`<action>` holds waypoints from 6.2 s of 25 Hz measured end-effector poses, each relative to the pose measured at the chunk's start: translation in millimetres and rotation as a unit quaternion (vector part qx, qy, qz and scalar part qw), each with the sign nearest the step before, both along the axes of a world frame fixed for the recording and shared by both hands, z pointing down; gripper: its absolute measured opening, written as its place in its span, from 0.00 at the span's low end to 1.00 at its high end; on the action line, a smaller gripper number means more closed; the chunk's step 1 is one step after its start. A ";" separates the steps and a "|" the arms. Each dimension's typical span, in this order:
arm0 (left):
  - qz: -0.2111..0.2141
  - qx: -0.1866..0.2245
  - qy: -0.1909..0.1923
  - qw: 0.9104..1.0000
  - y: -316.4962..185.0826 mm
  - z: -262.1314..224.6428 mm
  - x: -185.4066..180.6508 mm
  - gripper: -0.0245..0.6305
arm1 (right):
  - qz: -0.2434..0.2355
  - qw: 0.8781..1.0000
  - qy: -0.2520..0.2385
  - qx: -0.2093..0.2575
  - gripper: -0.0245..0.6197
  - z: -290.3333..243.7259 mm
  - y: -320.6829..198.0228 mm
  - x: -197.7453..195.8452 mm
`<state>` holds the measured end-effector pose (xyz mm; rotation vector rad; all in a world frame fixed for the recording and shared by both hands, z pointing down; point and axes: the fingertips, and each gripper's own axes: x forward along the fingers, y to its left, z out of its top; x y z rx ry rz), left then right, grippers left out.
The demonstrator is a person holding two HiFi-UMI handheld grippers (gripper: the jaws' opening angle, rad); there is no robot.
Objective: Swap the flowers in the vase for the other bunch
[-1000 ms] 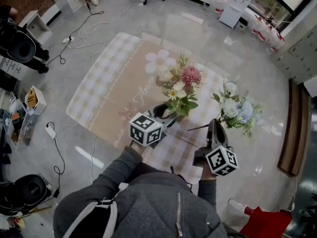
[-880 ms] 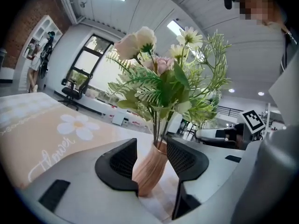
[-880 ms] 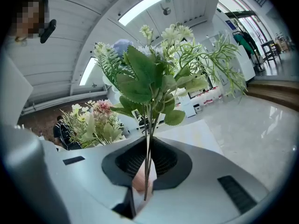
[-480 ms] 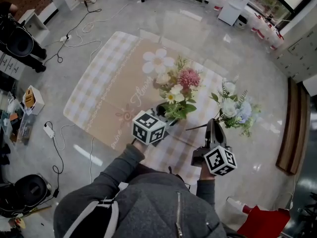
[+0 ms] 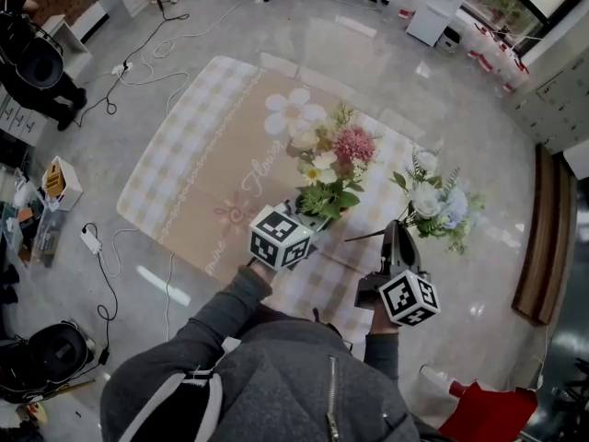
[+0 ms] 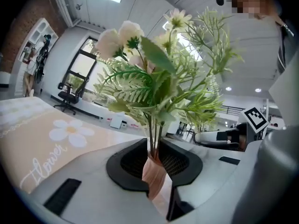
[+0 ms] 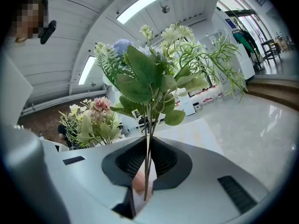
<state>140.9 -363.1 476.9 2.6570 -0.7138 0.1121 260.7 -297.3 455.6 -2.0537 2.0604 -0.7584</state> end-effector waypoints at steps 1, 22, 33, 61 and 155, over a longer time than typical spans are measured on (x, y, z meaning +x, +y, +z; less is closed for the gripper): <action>-0.001 0.004 -0.004 1.000 0.1 0.2 -0.4 0.15 | 0.000 1.000 0.000 0.000 0.09 0.2 0.2 -0.2; -0.011 0.018 -0.001 1.000 -4.6 -16.0 -5.3 0.09 | -0.005 1.000 0.000 0.009 0.09 -3.6 2.6 -3.5; -0.019 0.039 0.002 0.999 -5.5 -38.2 -7.8 0.09 | -0.008 1.000 -0.002 0.024 0.09 -12.0 6.4 -3.2; 0.005 0.106 0.023 0.994 -3.8 -130.2 -11.6 0.08 | -0.019 0.999 -0.001 0.048 0.09 -30.5 23.1 -10.6; -0.074 -0.004 -0.006 0.997 41.5 -9.8 -89.3 0.08 | -0.086 0.990 0.060 0.096 0.09 -89.3 5.2 -41.6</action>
